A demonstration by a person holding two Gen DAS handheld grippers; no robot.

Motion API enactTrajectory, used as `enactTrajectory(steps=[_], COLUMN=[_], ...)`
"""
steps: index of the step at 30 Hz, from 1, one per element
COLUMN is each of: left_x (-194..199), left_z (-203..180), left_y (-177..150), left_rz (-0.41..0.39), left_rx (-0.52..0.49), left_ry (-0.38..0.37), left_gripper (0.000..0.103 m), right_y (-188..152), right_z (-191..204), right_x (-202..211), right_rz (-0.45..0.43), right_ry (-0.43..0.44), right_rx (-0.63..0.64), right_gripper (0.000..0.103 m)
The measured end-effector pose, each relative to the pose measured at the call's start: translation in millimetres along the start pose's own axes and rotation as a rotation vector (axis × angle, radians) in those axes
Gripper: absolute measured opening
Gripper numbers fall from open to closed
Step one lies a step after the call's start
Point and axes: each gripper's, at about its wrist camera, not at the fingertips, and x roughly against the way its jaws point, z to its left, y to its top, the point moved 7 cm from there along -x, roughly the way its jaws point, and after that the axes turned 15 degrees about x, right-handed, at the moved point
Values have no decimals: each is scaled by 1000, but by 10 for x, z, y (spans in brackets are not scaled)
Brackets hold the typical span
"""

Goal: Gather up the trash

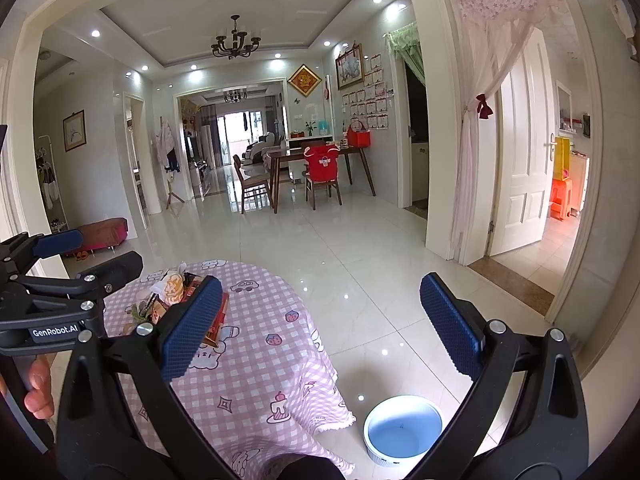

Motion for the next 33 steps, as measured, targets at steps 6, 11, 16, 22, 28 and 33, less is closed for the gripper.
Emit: enactTrajectory(steps=[6, 11, 16, 22, 28, 33], left_x=[-13, -9, -10, -40, -37, -52], left_z=[7, 6, 8, 32, 31, 42], left_y=[-13, -9, -10, -14, -10, -19], left_rz=[1, 2, 1, 7, 8, 9], left_rx=[0, 0, 1, 3, 2, 2], left_ry=[1, 1, 1, 2, 2, 2], left_gripper=[99, 99, 99, 99, 99, 99], right_y=[-7, -8, -11, -10, -1, -4], right_z=[8, 8, 19, 31, 35, 38], right_x=[-22, -21, -18, -25, -29, -32], right_rz=[2, 2, 1, 3, 4, 4], right_ry=[0, 1, 3, 3, 3, 3], right_rx=[1, 1, 5, 7, 8, 8], right_gripper=[97, 97, 97, 97, 97, 97])
